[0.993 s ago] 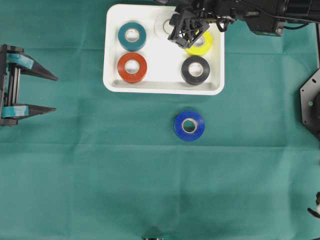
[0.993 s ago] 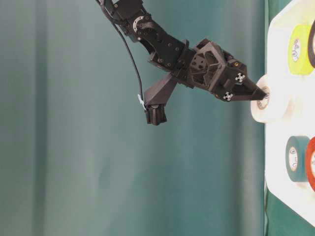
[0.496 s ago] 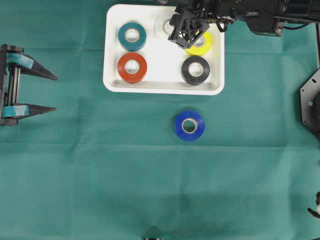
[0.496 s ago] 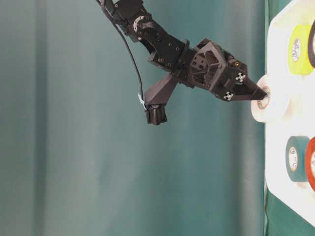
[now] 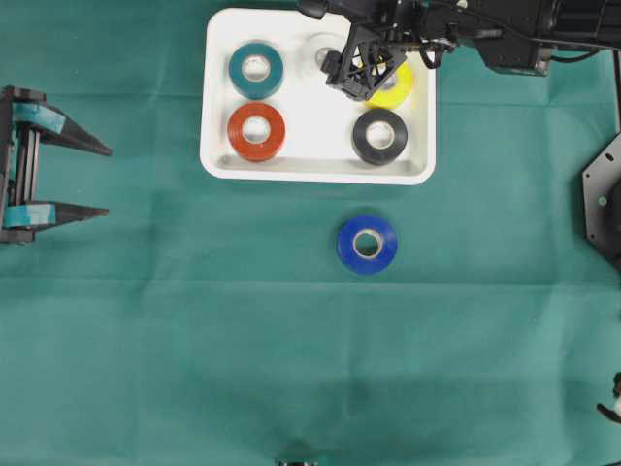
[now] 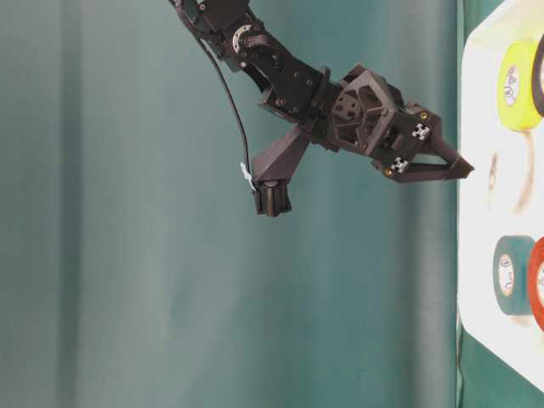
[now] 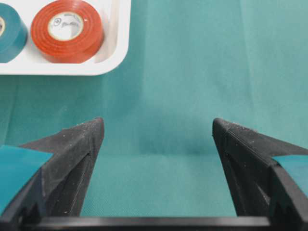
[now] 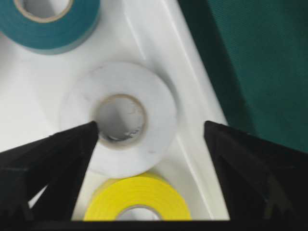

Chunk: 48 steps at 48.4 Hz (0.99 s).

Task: Put the tape alternately from left to right into the white case.
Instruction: 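Lower and release the white roll, then raise the right gripper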

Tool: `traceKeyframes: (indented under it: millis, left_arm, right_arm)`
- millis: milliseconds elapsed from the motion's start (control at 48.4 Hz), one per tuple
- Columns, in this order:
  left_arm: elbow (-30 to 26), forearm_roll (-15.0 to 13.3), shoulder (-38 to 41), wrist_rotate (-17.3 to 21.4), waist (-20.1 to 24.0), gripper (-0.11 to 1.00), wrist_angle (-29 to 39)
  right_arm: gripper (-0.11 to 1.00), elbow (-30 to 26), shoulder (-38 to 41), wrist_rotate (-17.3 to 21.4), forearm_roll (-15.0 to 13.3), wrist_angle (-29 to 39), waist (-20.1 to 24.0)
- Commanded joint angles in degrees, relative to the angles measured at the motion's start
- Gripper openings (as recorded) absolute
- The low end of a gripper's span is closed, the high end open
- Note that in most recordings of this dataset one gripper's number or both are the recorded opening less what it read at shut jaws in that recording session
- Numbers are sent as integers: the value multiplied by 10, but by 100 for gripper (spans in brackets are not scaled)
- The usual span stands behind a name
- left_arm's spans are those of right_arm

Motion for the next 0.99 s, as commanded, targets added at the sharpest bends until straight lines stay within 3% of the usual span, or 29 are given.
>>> traceKeyframes:
  millis: [0,248,579,972]
  left_arm:
    - [-8,1,2,-1,1,90,-4]
    - [-6,1,2,-2,1,89,-4]
    - [-7,1,2,-2,1,90,-4]
    - [-8,1,2,-2,3,89,-4]
  right_arm:
    - [65,-4,-14,0,-2,-3,0]
    - [63,39,-69,0,-1,-4,0]
    - [62,175,-192,4,-2,-29,0]
    - [62,345,-368,8,-1,-180,0]
